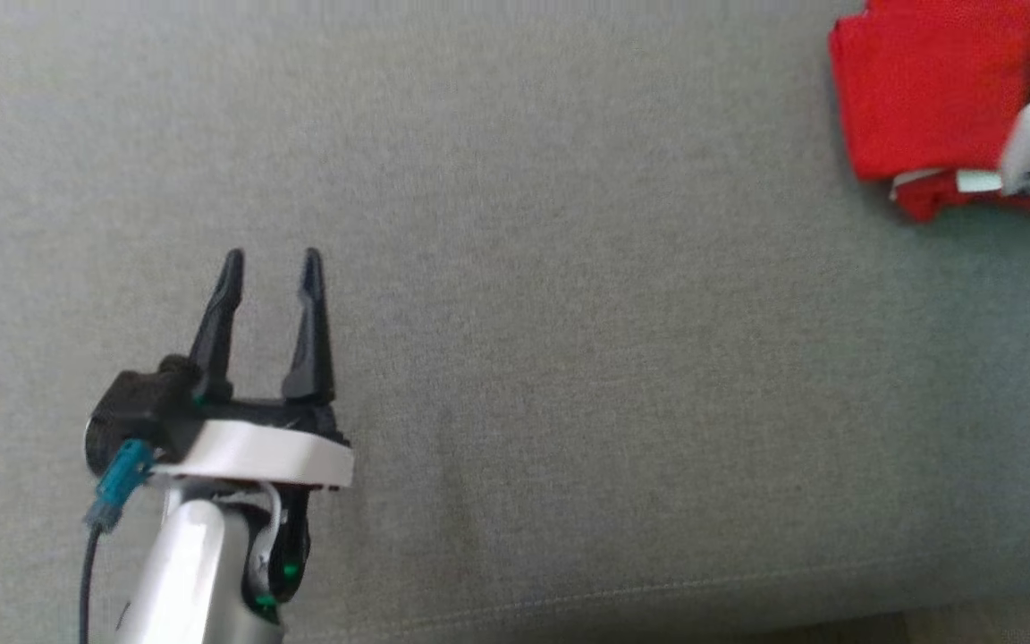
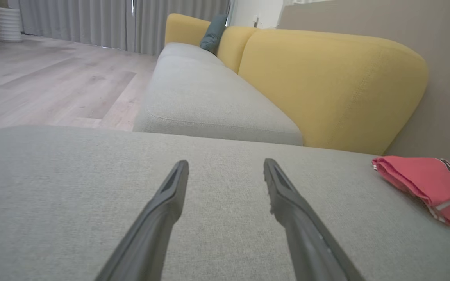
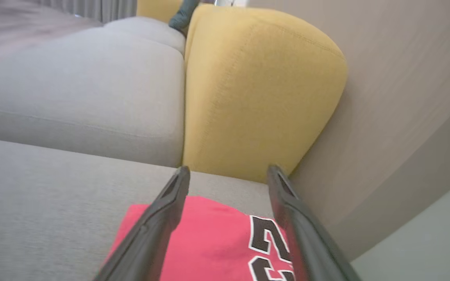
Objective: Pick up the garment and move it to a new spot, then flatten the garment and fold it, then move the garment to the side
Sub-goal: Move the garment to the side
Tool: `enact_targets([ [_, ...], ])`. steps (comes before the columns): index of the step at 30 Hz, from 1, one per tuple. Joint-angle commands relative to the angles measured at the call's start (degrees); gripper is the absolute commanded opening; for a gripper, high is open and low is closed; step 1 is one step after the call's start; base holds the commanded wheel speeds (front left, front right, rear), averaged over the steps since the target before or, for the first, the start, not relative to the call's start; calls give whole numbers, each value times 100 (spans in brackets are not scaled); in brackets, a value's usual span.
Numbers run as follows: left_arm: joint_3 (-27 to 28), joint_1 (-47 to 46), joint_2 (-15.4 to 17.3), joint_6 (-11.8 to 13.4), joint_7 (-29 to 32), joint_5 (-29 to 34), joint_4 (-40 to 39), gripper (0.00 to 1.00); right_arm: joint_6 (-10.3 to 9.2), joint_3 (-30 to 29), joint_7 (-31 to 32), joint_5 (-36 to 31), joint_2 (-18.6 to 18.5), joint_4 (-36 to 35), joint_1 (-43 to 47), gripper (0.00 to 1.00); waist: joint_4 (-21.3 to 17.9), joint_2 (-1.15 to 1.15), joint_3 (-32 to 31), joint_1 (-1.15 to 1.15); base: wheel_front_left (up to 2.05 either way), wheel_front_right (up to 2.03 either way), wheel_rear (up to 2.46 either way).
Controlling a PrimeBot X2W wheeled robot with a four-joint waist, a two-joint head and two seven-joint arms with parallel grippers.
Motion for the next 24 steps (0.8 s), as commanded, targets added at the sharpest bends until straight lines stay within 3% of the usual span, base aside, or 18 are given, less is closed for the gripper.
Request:
enact_targets([
  [1,254,32,9,79,-30,-76,-129,100,37,163,-176,109,114,-249,111,100,-3,0,-298,0,0,0,0],
  [12,404,335,9,438,-31,-110,195,100,37,445,-986,846,1119,-692,1286,100,33,0,-1214,0,0,0,0],
  [24,419,686,9,564,-31,-131,504,100,37,1227,-1201,2189,1237,-1648,3015,100,300,0,-1769,0,0,0,0],
])
